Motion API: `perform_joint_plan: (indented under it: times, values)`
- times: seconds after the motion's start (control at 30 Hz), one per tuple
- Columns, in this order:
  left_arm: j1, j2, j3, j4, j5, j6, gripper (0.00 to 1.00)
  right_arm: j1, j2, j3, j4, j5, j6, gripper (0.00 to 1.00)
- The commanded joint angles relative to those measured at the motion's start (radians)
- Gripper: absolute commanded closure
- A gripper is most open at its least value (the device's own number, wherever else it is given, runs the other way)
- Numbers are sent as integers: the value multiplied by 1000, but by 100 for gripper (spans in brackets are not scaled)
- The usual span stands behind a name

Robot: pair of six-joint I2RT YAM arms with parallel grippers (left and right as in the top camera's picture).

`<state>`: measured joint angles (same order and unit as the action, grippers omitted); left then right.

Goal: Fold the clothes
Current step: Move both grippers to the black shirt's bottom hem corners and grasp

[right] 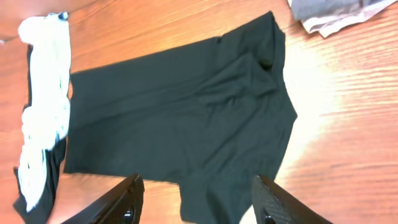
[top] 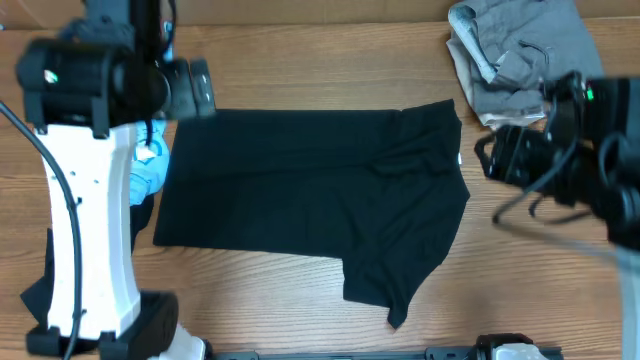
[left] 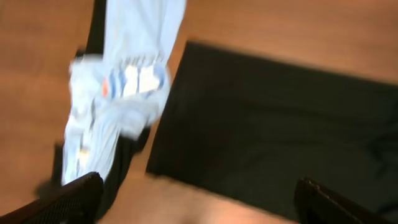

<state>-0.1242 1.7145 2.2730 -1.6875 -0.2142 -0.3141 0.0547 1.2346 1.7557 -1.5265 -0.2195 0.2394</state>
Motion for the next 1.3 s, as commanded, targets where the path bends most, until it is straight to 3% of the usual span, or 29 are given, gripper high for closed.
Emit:
perform_joint_plan:
  times: [0.0,0.13,0.23,0.5,0.7,0.93,1.27]
  values:
    - [0,-107,-200,15,-115,-143,0,22,-69,-72,-7,24,42,39]
    - [10,-225,-464,118,-149,-215,0,43,-116,-214,13,24,94,38]
    - [48,-318,-710,252,-147,-254,0,69,-150,-416,102,10,171,38]
    - [199,-346,-1101,533,-127,-341,0,146,-156,-768,313,-46,259,38]
    - [349,-345,-1352,831,-3,-363,14,209,-154,-894,428,-51,316,38]
    - [365,-320,-1535,1023,80,-368,24,215,-132,-949,475,-29,368,39]
    - [366,-200,-1638,1153,21,-404,25,215,-59,-971,508,-25,368,40]
